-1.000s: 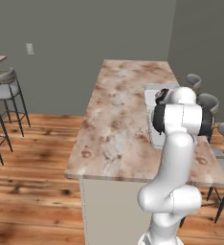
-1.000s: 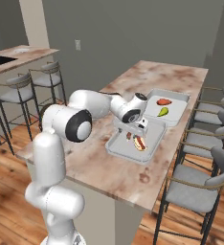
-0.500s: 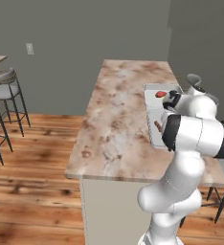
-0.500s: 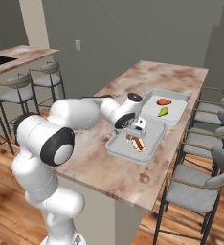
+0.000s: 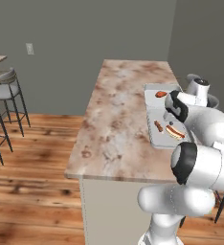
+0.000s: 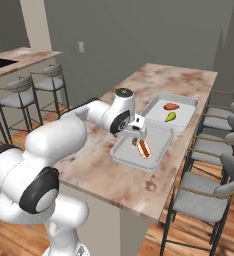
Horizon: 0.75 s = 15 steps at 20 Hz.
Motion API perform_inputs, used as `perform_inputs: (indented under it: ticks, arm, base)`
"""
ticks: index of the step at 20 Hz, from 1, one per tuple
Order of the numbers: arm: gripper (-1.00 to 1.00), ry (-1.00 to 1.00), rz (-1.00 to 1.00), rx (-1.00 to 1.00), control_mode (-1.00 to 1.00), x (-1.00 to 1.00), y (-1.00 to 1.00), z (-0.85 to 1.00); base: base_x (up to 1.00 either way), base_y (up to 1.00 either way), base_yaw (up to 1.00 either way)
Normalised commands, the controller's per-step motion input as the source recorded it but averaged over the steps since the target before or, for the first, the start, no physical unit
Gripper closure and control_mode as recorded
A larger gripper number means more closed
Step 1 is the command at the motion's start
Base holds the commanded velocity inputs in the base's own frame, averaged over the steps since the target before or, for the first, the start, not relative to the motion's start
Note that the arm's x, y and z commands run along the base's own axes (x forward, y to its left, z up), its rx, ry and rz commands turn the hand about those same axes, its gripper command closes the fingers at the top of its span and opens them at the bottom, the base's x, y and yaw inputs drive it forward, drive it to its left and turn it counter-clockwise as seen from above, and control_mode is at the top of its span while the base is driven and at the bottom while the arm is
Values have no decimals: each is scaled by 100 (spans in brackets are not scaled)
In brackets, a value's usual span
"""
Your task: Place the cold items (pear and sweet potato) from the fridge in one tupperware on the dining counter. Place the warm items (kebab skewer and hot dog) in the stove area in another tupperware.
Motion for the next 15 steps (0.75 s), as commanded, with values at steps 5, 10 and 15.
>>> perform_inputs:
  ticks: [5,10,15]
  arm:
    - [-100,-1,0,0,-100,-50,3,36]
    - [-100,-12,-2,2,-100,-48,3,15]
    - [-100,-19,-10,0,-100,-44,7,1]
  base:
    - [0,0,0]
    - [0,0,0]
    - [0,0,0]
